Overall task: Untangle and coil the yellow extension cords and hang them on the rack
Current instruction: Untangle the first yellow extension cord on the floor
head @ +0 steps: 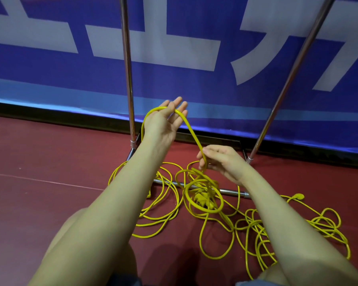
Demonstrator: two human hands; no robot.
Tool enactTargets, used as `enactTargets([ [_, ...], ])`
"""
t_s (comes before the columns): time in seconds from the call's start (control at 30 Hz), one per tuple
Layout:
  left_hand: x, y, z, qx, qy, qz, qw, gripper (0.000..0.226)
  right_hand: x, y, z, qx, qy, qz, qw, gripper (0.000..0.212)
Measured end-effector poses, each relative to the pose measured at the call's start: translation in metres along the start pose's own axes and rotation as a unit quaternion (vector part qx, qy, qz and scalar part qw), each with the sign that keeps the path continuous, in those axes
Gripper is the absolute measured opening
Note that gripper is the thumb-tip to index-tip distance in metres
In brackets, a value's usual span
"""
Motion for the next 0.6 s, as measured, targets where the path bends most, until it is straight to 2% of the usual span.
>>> enactTargets([
  [0.1,-0.003,0.005,0.005,-0.011,-0.021,-0.04,0.999,0.037,0.0,0.003,0.0,-0.023,0.001,-0.051,0.998,0.023],
  [0.17,-0.001,0.006,0.006,-0.005,-0.016,-0.027,0.999,0.033,0.002,0.008,-0.001,-0.05,-0.003,-0.05,0.997,0.023],
  [0.23,0.011,0.003,0.002,0.023,0.021,0.073,0.997,0.017,0.003,0.014,-0.002,-0.079,-0.006,-0.033,0.996,0.024],
  [0.27,0.021,0.001,-0.004,0.041,0.051,0.128,0.99,0.016,0.004,0.017,-0.002,-0.087,-0.005,-0.025,0.996,0.024],
  [0.33,0.04,0.002,-0.011,0.062,0.095,0.171,0.979,0.032,0.007,0.018,-0.003,-0.088,0.0,-0.02,0.996,0.023],
  [0.6,0.032,-0.01,-0.011,0.083,0.05,0.106,0.99,0.032,0.002,0.011,-0.003,-0.027,-0.028,0.028,0.999,0.033],
])
Point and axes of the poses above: each hand's wrist, its own z-axis towards the middle knuckle, its own y-axis out of the back of the hand, x = y × z, the point moved 7 cm from there along z, towards the middle knuckle, and after that the axes turned 7 degrees about -z, right-handed, at the moved point
